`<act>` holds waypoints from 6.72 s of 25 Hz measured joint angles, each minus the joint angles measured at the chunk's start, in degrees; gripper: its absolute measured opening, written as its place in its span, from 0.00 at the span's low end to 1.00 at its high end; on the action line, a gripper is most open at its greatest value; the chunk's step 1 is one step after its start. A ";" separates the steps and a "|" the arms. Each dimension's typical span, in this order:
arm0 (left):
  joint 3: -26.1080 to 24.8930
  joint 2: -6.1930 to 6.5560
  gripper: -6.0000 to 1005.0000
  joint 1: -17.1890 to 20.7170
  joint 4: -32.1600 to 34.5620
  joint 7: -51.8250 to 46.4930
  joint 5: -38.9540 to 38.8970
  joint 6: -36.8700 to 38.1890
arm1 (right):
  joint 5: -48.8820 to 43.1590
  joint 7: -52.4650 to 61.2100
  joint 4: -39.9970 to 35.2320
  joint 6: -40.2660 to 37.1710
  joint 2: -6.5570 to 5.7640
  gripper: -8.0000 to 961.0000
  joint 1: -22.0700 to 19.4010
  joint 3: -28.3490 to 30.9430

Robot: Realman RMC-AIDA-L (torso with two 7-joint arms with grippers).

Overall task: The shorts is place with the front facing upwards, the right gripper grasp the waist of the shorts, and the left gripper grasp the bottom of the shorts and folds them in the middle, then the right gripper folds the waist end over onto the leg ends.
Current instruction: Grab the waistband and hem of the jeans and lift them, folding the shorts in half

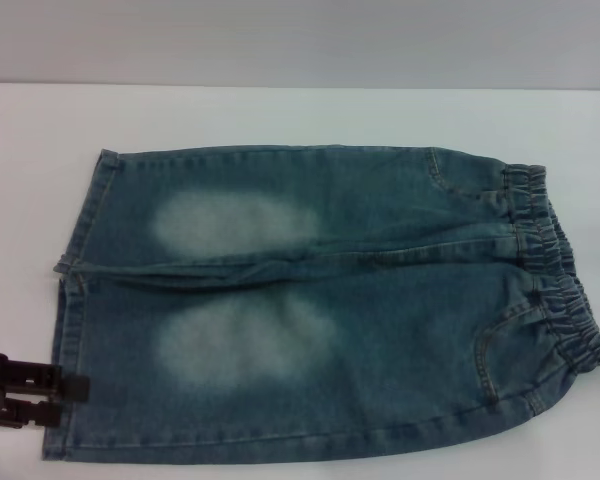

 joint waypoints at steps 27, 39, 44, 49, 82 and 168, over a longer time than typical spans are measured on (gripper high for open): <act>5.01 -0.09 0.79 1.84 0.50 -1.60 0.27 -3.03 | -0.28 0.10 0.12 0.09 0.01 0.75 0.55 -0.10; 5.28 -1.23 0.78 1.03 0.50 -1.62 0.18 -3.70 | -0.28 0.12 0.18 0.08 0.01 0.75 0.60 -0.18; 5.04 -1.40 0.77 0.05 0.42 -1.31 -0.20 -3.71 | -0.27 0.12 0.31 0.08 0.01 0.75 0.71 -0.14; 4.86 -1.56 0.76 -1.13 0.22 -1.03 -0.42 -3.26 | -0.28 0.12 0.29 0.08 0.01 0.75 0.82 -0.06; 7.08 -2.85 0.27 -1.81 2.96 1.81 -0.78 -2.42 | -0.21 0.17 0.48 0.54 0.01 0.75 0.68 0.00; 2.47 -5.60 0.07 -3.49 2.76 5.86 -12.82 -6.82 | -109.47 98.84 -46.67 -34.81 -14.51 0.75 23.41 -28.84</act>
